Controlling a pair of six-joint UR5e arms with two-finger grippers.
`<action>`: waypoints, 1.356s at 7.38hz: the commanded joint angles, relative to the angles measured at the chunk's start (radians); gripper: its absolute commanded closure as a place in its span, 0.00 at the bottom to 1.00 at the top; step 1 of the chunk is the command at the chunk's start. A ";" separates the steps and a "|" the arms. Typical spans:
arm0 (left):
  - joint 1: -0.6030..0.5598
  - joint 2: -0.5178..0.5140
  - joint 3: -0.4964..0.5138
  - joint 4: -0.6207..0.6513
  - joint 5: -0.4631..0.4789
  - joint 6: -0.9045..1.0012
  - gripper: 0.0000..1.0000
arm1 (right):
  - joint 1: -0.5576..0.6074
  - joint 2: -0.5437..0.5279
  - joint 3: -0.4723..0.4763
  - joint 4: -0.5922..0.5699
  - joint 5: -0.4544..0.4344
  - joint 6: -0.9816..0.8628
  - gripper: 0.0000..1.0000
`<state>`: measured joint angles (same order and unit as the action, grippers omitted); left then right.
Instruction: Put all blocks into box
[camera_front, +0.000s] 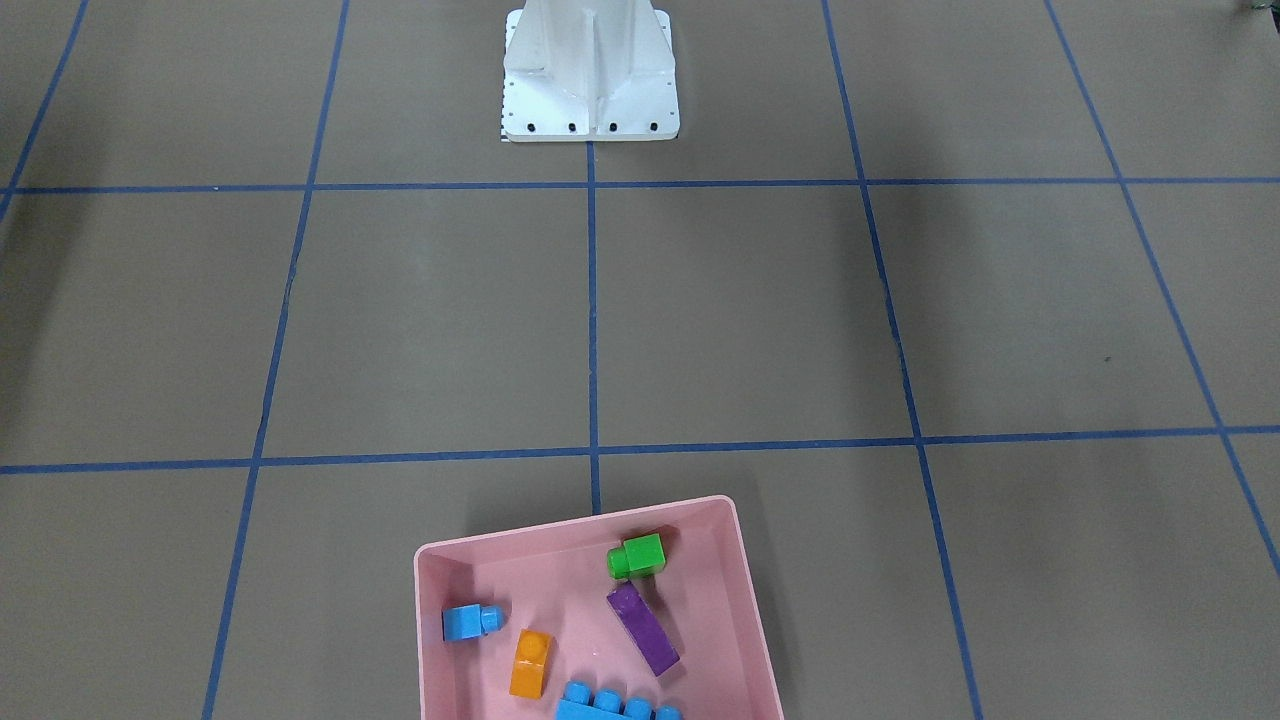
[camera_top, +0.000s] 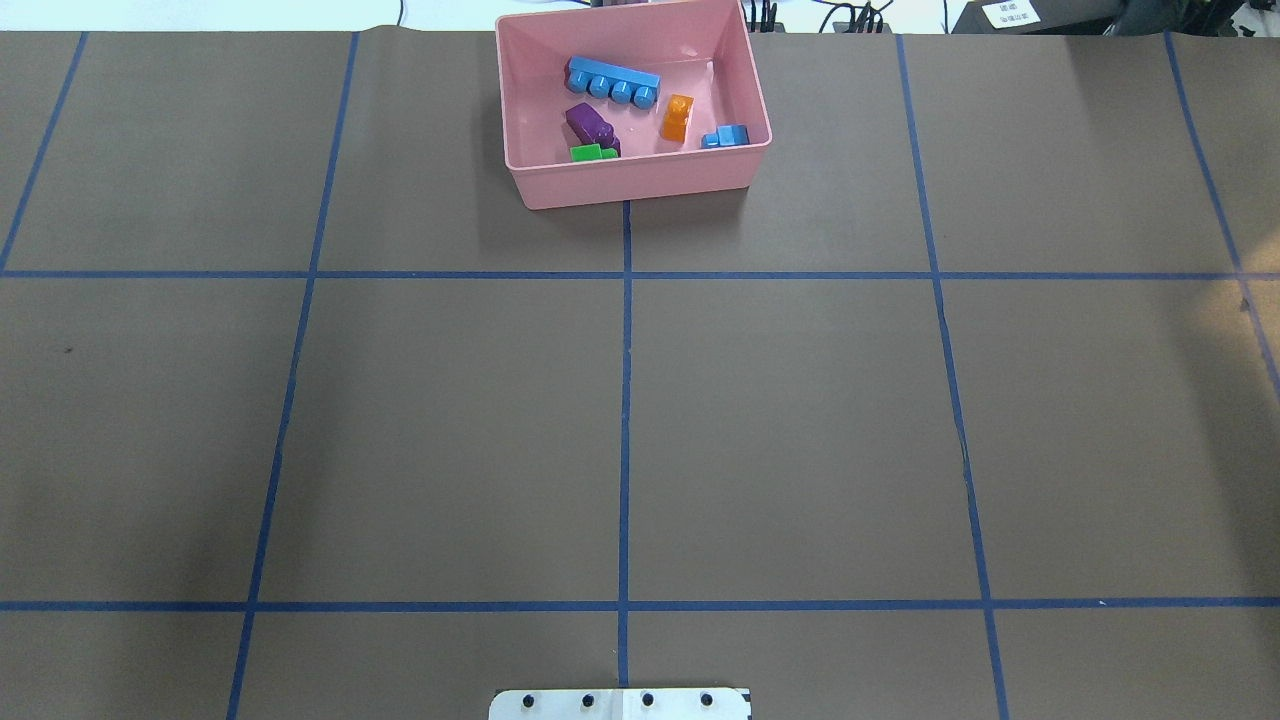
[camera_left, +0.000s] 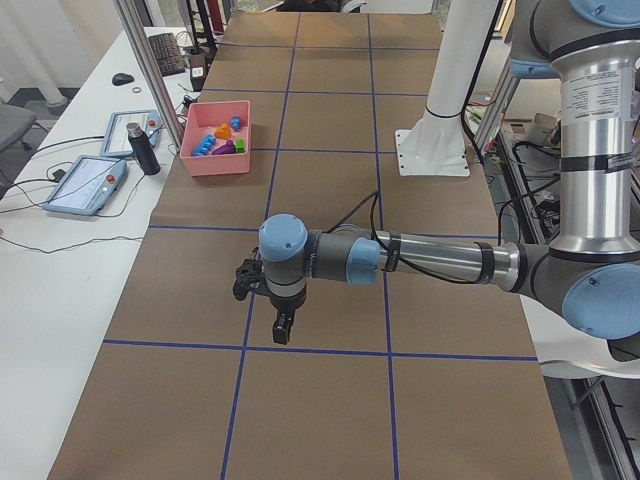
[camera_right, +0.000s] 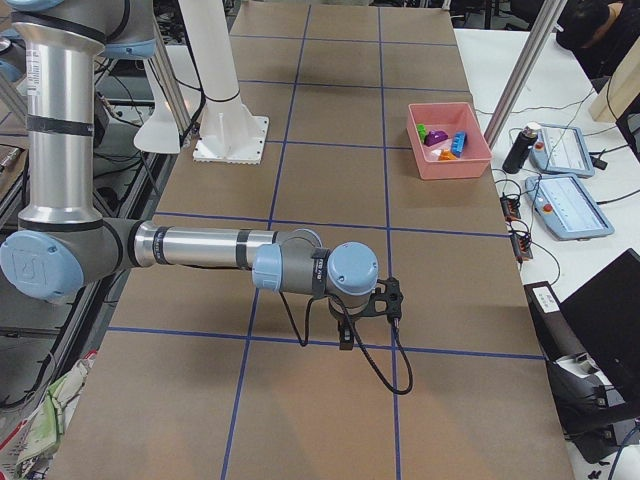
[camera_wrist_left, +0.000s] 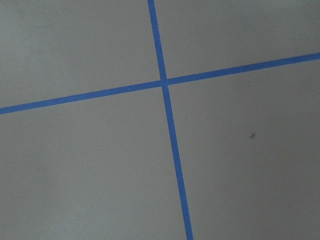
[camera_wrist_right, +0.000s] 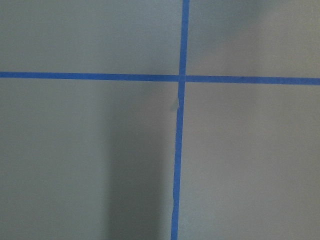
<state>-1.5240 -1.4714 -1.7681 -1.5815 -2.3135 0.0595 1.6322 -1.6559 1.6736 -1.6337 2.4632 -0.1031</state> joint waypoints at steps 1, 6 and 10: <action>-0.001 -0.003 -0.001 0.000 -0.001 -0.001 0.00 | 0.000 0.002 -0.002 0.000 -0.003 -0.001 0.00; -0.001 -0.003 -0.001 0.002 -0.001 -0.003 0.00 | 0.000 0.004 0.000 0.000 -0.003 0.000 0.00; -0.001 0.002 0.001 0.000 0.003 -0.001 0.00 | 0.000 -0.002 0.012 0.000 -0.003 0.000 0.00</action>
<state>-1.5248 -1.4710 -1.7678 -1.5803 -2.3138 0.0571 1.6322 -1.6569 1.6856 -1.6337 2.4605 -0.1016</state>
